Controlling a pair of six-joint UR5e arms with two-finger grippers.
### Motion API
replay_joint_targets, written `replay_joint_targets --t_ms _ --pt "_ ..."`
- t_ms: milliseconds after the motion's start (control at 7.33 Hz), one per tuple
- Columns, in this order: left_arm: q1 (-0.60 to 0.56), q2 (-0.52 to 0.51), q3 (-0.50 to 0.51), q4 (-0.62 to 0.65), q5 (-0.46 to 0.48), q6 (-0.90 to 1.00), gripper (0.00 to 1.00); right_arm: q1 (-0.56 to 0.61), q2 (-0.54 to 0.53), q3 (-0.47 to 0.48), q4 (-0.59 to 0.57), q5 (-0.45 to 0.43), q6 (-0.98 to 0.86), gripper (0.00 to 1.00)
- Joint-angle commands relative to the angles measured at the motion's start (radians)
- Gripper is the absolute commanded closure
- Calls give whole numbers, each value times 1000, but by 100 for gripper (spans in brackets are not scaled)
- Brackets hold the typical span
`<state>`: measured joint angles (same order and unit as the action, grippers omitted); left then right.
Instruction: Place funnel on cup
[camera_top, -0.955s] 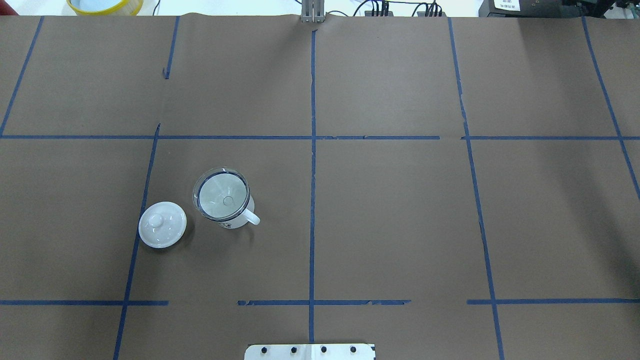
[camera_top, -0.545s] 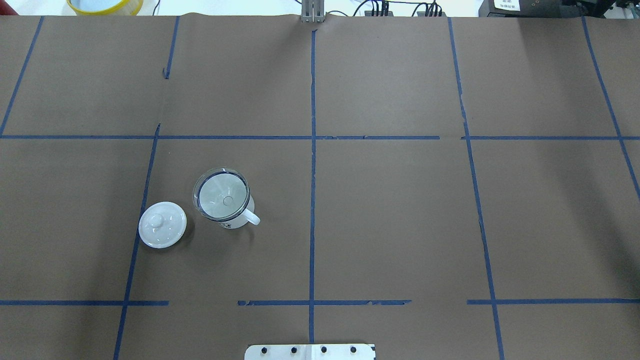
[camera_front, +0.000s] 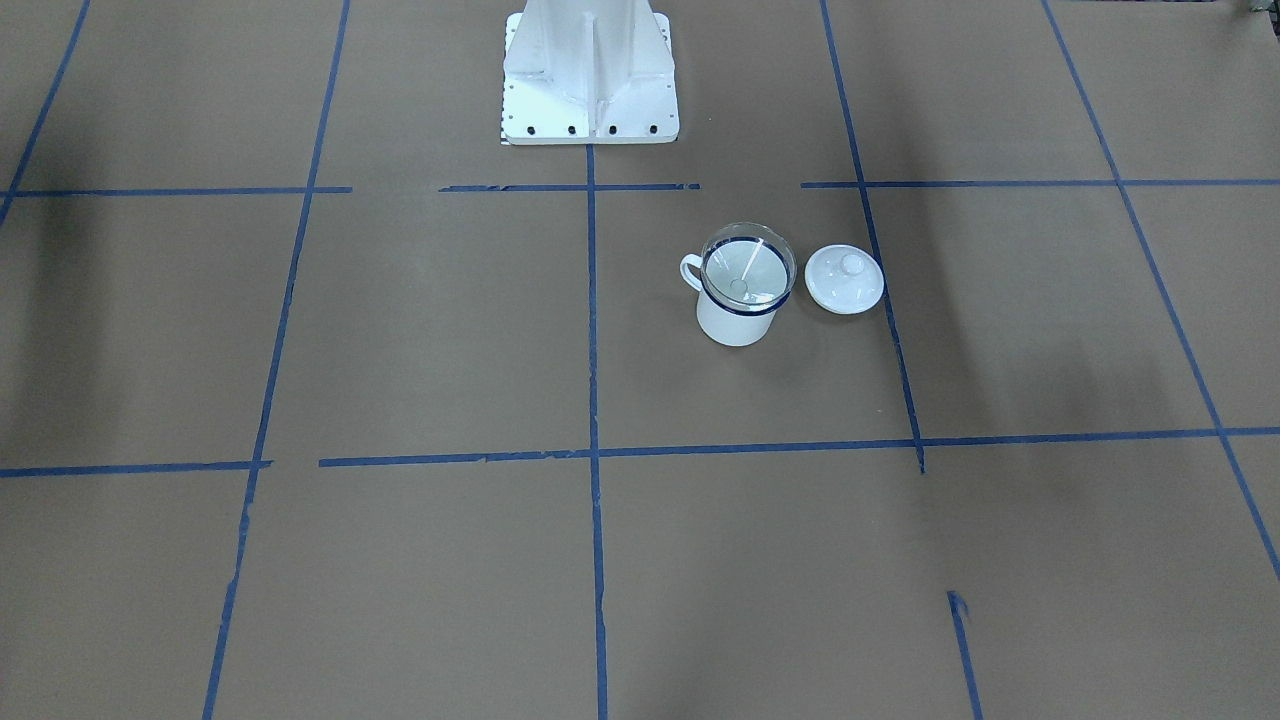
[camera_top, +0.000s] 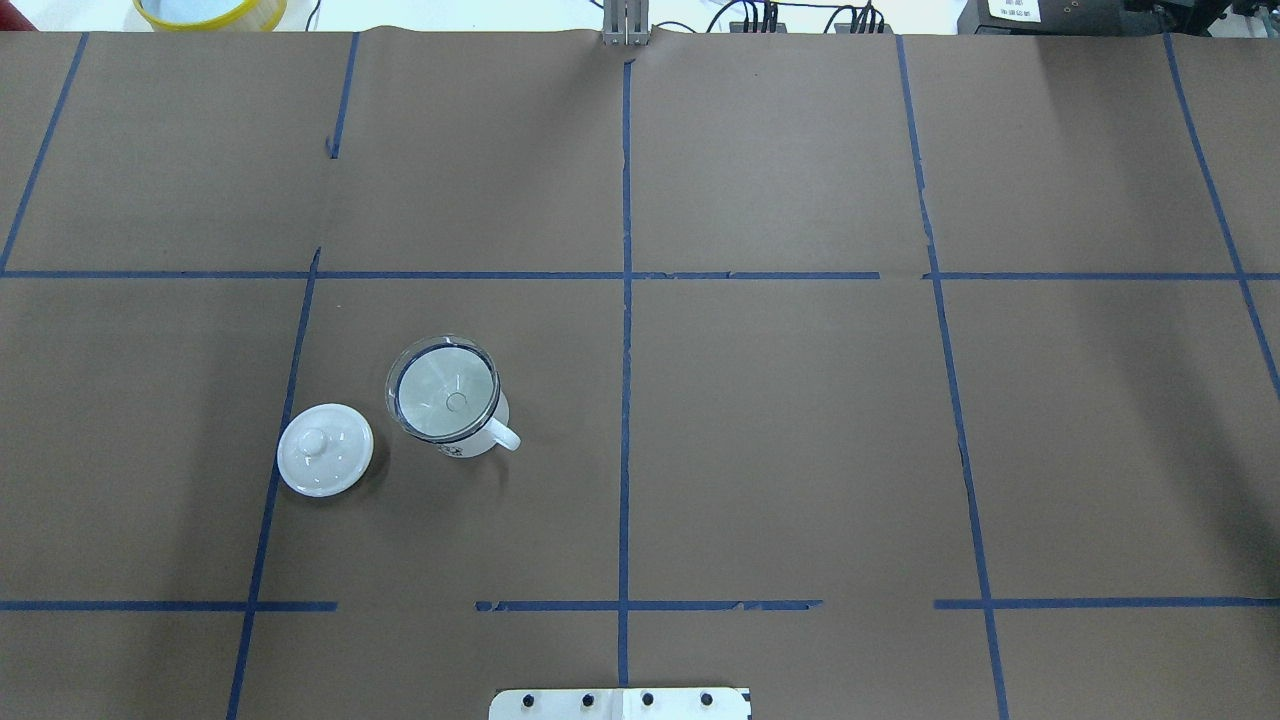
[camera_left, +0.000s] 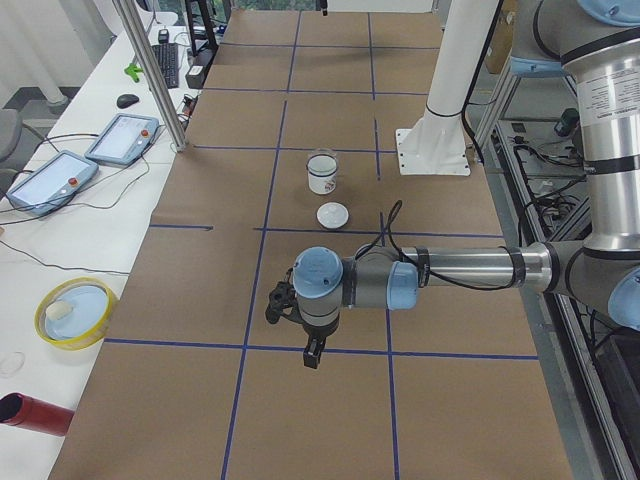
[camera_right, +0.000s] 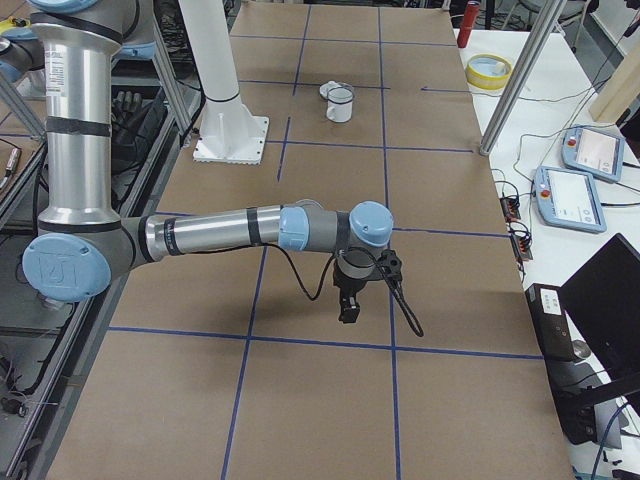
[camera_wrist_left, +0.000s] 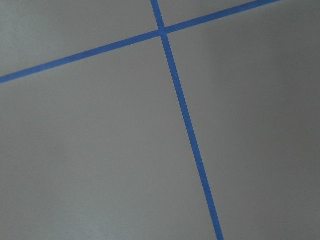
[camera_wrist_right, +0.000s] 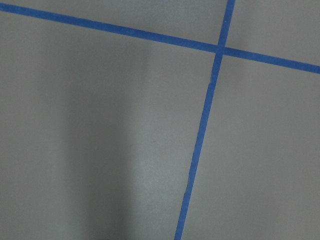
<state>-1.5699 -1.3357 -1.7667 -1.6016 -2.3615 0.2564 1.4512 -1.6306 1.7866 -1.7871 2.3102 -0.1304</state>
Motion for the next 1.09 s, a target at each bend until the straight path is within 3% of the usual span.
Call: replay_joint_targets --t_ms 0,955 --pt "-1 -3 6 0 -1 -3 0 0 0 0 0 0 0 0" --pt "-9 -7 -11 -6 5 0 0 0 0 -1 0 0 0 0"
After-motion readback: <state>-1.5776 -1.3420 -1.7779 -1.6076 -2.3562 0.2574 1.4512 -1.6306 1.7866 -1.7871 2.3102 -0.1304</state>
